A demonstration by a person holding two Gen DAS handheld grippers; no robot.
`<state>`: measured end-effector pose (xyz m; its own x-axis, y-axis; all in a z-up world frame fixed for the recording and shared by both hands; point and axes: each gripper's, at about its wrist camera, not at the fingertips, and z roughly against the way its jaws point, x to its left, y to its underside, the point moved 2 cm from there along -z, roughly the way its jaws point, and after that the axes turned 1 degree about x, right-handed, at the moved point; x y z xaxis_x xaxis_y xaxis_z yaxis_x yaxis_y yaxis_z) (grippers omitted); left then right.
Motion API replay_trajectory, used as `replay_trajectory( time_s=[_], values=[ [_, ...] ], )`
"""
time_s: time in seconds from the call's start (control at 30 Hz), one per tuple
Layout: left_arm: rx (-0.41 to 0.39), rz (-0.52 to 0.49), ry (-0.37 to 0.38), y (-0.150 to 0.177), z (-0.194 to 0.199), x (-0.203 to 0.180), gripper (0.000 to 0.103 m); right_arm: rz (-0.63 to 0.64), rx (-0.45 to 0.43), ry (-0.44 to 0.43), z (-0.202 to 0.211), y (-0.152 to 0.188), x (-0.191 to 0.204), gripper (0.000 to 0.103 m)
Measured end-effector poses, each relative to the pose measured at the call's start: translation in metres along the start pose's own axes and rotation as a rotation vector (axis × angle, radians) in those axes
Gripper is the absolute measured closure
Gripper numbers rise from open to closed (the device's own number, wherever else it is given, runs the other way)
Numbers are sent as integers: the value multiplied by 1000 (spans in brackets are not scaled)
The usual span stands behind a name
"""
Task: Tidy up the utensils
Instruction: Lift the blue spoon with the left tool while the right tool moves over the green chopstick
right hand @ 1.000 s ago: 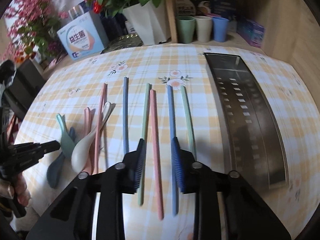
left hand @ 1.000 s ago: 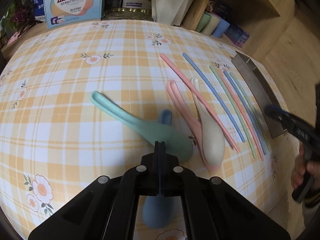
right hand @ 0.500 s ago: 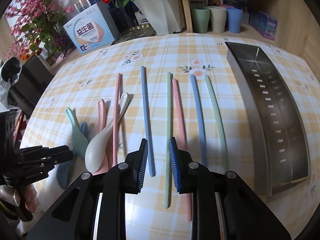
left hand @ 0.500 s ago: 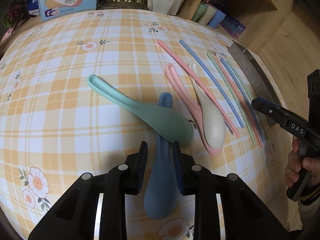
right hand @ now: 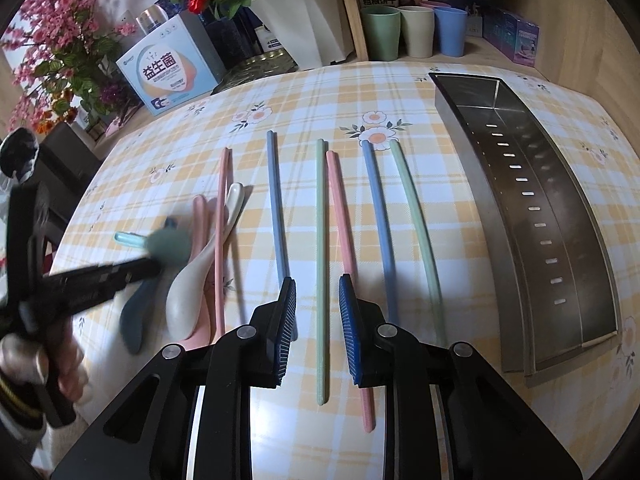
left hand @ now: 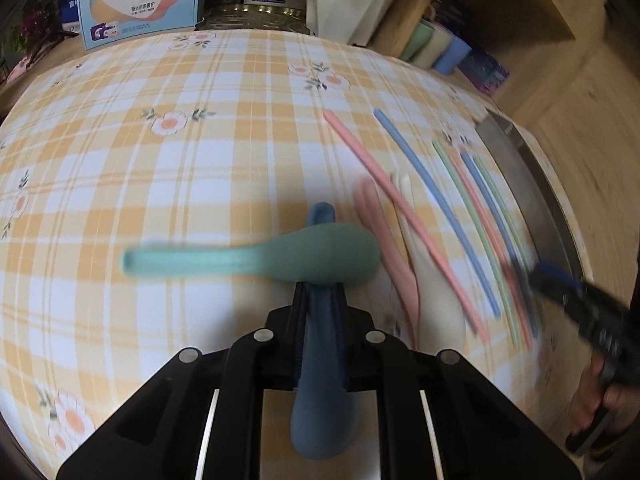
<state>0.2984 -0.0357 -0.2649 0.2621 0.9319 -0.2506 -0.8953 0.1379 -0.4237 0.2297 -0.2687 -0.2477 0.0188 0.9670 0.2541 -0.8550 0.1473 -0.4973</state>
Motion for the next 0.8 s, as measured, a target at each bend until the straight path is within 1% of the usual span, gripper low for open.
replay_trajectory(
  time_s=[0.03,0.07,0.1,0.17,0.3,0.37,0.4,0.47,0.5,0.6,0.67,0.73,0.8],
  values=[
    [-6,4,-4,-6,-2,0,79,-2,1,-1,0,0,-1,81],
    [-16,7,-6,-11,-2,1,64,-4,1,0,0,0,-1,81],
    [-35,14,-11,-16,-3,2,61,-8,1,0,0,0,-2,81],
    [-50,23,-28,-24,-5,5,60,-13,2,0,-1,0,-3,81],
    [-53,45,-59,-34,-7,17,60,-18,2,0,-1,0,-5,81],
    [-47,65,-28,-33,-2,21,60,-22,1,-1,-1,1,-6,81],
    [-42,69,4,-29,2,20,60,-24,0,-1,-1,1,-7,81],
    [-33,33,12,-20,7,13,60,-31,-1,-2,-1,2,-9,81],
    [-25,-7,2,-13,8,7,60,-34,-1,-4,-2,2,-10,81],
    [6,-64,-25,1,4,-5,61,-42,-1,-10,-4,2,-10,81],
    [-13,-88,-58,7,3,-8,62,-42,-2,-16,-4,3,-9,81],
    [-20,-92,-85,8,3,-11,63,-38,-1,-21,-3,4,-9,81],
    [-14,-62,-89,8,4,-8,67,-41,-3,-21,-2,5,-10,81]
  ],
)
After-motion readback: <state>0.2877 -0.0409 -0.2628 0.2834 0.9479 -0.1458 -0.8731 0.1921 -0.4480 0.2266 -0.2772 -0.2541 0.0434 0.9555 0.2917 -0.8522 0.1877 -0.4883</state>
